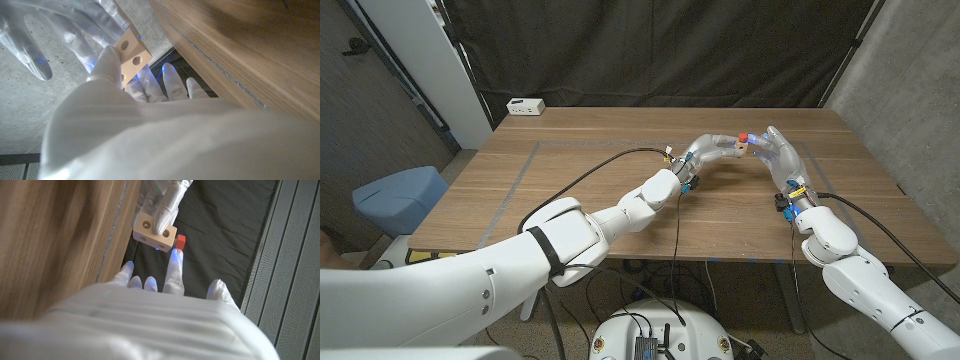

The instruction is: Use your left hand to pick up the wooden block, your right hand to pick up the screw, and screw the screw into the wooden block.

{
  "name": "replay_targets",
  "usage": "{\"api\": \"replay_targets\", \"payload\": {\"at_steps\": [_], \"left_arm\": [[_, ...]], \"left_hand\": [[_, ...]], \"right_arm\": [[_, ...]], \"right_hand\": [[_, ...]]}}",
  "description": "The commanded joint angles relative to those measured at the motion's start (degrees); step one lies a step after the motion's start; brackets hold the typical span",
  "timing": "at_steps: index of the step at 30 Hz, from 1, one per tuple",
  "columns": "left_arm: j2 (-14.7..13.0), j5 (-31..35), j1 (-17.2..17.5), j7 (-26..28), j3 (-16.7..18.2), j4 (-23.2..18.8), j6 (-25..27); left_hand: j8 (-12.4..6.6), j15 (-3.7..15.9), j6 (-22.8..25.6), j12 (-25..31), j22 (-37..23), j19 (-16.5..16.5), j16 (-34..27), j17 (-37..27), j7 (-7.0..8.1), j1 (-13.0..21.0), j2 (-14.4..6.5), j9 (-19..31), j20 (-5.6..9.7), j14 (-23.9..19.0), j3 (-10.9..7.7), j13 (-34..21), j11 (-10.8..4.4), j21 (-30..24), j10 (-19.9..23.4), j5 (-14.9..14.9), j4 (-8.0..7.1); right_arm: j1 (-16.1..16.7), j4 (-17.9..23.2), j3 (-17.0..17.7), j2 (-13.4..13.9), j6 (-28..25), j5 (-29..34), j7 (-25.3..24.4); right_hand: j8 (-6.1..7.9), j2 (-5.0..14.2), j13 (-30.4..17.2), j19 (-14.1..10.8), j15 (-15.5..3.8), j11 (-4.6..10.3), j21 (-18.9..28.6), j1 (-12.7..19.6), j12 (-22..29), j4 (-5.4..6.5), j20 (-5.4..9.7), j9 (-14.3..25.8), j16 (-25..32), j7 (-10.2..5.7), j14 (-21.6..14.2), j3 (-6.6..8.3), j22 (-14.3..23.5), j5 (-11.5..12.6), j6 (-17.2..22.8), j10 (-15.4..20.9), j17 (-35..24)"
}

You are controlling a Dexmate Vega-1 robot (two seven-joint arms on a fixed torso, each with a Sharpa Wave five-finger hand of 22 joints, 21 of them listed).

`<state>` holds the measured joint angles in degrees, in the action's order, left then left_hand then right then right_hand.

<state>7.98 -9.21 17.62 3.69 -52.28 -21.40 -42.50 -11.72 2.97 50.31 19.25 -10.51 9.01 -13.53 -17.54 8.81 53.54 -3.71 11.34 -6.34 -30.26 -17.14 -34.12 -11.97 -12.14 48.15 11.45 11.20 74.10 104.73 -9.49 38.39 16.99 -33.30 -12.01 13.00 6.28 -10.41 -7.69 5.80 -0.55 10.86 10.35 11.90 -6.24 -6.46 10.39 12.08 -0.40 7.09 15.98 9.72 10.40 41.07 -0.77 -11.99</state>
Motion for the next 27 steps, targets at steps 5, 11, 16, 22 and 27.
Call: {"api": "replay_targets", "payload": {"at_steps": [5, 11, 16, 22, 27], "left_arm": [[0.09, 0.14, 0.22, -0.05, -0.01, -0.09, -0.37], [0.06, 0.32, 0.32, 0.13, -0.06, -0.12, -0.69], [-0.04, 0.58, 0.47, 0.58, -0.11, -0.2, -1.25], [-0.23, 0.79, 0.87, 0.87, -0.02, -0.33, -2.16], [-0.38, 0.89, 1.05, 0.79, 0.12, -0.41, -2.68]], "left_hand": [[-0.57, 5.54, 0.8, 0.12, -0.31, 0.38, 0.24, -0.14, 0.16, -2.83, -3.67, 0.31, -0.18, 0.25, -3.15, -0.02, 0.14, -0.14, -0.14, 0.42, -2.72], [-0.51, 5.52, 0.67, 0.07, -0.31, 0.37, 0.25, -0.09, 0.15, -2.85, -3.68, 0.3, -0.21, 0.24, -3.22, 0.01, 0.15, -0.14, -0.18, 0.44, -2.71], [-0.5, 5.48, 0.65, 0.07, -0.31, 0.31, 0.25, -0.08, 0.14, -2.79, -3.76, 0.3, -0.23, 0.26, -3.3, 0.02, 0.13, -0.12, -0.17, 0.46, -2.69], [-0.4, 5.42, 0.39, -0.08, -0.31, 0.34, 0.25, -0.06, 0.03, -2.84, -3.84, 0.31, -0.31, 0.34, -3.38, 0.01, 0.34, -0.14, -0.49, 0.47, -2.72], [-0.42, 5.42, 0.42, -0.09, -0.31, 0.31, 0.29, 0.02, -0.03, -2.83, -3.83, 0.3, -0.27, 0.41, -3.48, 0.03, 0.22, -0.13, -0.4, 0.49, -2.68]], "right_arm": [[0.84, 0.35, 0.26, 0.41, 0.51, 0.19, 0.91], [0.96, 0.33, 0.24, 0.94, 0.92, 0.13, 2.13], [0.72, 0.34, 0.05, 1.71, 0.88, -0.04, 3.61], [0.58, 0.37, -0.13, 2.01, 0.98, -0.12, 4.32], [0.9, 0.71, -0.07, 1.83, 0.93, -0.25, 3.92]], "right_hand": [[0.4, 0.25, -0.13, -0.52, 0.13, -0.02, 0.5, -0.09, 0.19, 0.02, 0.17, 0.12, 0.33, 0.1, -0.35, 0.61, 0.15, 0.31, 1.65, 0.73, 0.07], [0.33, 0.23, -0.14, -0.28, 0.02, 0.03, 0.38, -0.12, 0.14, 0.02, 0.1, 0.12, 0.26, 0.23, -0.25, 0.65, 0.15, 0.31, 1.85, 0.83, 0.08], [-0.04, 0.21, -0.14, 0.04, 0.03, 0.06, 0.24, -0.24, -0.08, 0.09, 0.13, 0.12, 0.12, 0.15, 0.13, 0.66, 0.16, 0.31, 1.36, 0.49, 0.04], [-0.3, 0.24, -0.15, 0.22, -0.02, 0.05, 0.17, -0.35, -0.26, 0.17, 0.11, 0.12, 0.06, 0.02, 0.34, 0.7, 0.16, 0.33, 1.14, 0.23, -0.01], [-0.38, 0.3, -0.15, 0.21, -0.02, 0.08, 0.18, -0.29, -0.27, 0.14, 0.1, 0.12, 0.09, 0.07, 0.24, 0.79, 0.16, 0.37, 1.22, 0.34, 0.0]]}}
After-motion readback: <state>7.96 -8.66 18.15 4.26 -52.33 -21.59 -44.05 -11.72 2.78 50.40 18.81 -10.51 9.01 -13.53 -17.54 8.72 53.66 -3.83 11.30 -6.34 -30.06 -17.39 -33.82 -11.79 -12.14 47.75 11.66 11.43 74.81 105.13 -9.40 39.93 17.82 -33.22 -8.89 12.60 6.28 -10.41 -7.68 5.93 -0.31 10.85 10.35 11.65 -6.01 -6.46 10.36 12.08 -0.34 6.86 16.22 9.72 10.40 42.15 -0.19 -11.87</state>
